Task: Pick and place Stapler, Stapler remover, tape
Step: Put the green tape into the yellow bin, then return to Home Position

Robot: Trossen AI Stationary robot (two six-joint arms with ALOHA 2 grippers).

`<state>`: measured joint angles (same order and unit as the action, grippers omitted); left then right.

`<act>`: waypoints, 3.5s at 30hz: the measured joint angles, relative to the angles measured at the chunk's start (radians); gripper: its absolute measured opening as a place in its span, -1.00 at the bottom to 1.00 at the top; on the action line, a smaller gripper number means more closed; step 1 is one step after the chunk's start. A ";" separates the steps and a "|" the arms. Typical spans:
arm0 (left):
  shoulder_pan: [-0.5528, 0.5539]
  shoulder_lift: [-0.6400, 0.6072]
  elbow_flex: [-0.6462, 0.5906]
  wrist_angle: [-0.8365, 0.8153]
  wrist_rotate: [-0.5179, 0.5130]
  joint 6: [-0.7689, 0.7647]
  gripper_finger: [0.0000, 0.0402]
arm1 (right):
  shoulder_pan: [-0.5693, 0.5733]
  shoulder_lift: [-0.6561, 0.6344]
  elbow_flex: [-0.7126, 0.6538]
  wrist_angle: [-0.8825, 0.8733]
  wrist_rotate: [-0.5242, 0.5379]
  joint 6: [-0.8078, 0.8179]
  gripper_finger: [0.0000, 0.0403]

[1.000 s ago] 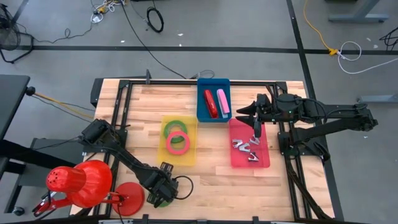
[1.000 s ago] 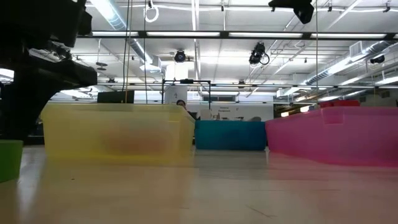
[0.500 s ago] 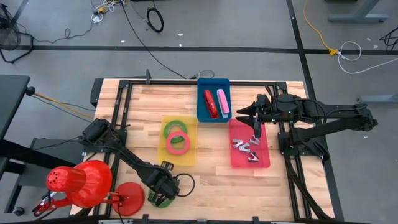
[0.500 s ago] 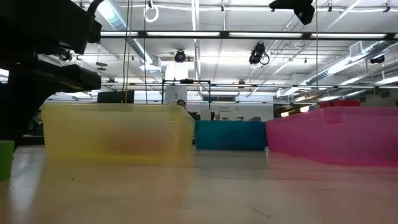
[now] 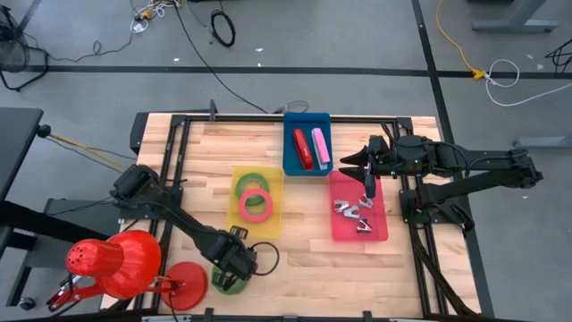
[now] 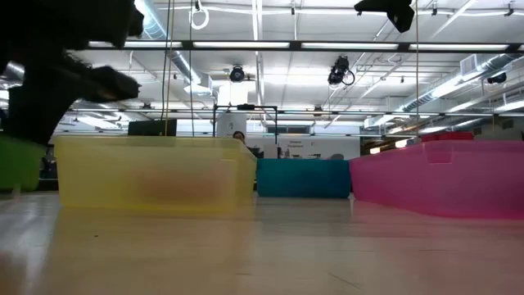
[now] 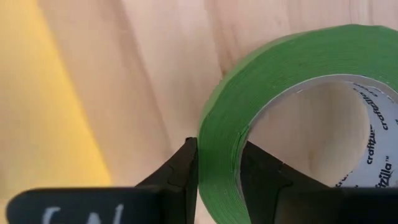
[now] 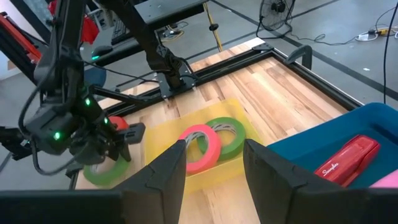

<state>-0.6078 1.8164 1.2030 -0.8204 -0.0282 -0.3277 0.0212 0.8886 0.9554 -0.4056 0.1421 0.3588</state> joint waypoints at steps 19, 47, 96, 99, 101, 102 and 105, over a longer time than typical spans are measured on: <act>0.222 -0.271 0.000 -0.047 -0.012 0.095 -0.52 | 0.000 0.000 0.000 0.000 0.000 0.002 -0.20; 0.630 -0.280 0.001 -0.039 -0.014 0.314 -0.51 | 0.000 0.000 0.000 0.000 0.060 -0.015 -0.20; 0.658 -0.203 0.357 -0.083 -0.089 0.297 -0.81 | 0.000 -0.026 0.000 0.077 0.060 -0.056 -0.25; 0.657 -0.203 0.378 -0.083 -0.105 0.299 -0.87 | 0.000 -0.056 0.000 0.080 0.060 -0.070 -0.35; 0.657 -0.203 0.390 -0.083 -0.112 0.299 -0.89 | 0.000 -0.083 0.000 0.060 0.060 -0.090 -0.43; 0.657 -0.203 0.395 -0.083 -0.112 0.299 -0.89 | 0.000 -0.097 0.000 0.048 0.062 -0.101 -0.48; 0.657 -0.203 0.403 -0.086 -0.114 0.299 -0.89 | 0.000 -0.141 0.000 0.038 0.086 -0.136 -0.63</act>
<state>0.0494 1.6138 1.6062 -0.9062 -0.1420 -0.0288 0.0212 0.7472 0.9554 -0.3676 0.2281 0.2226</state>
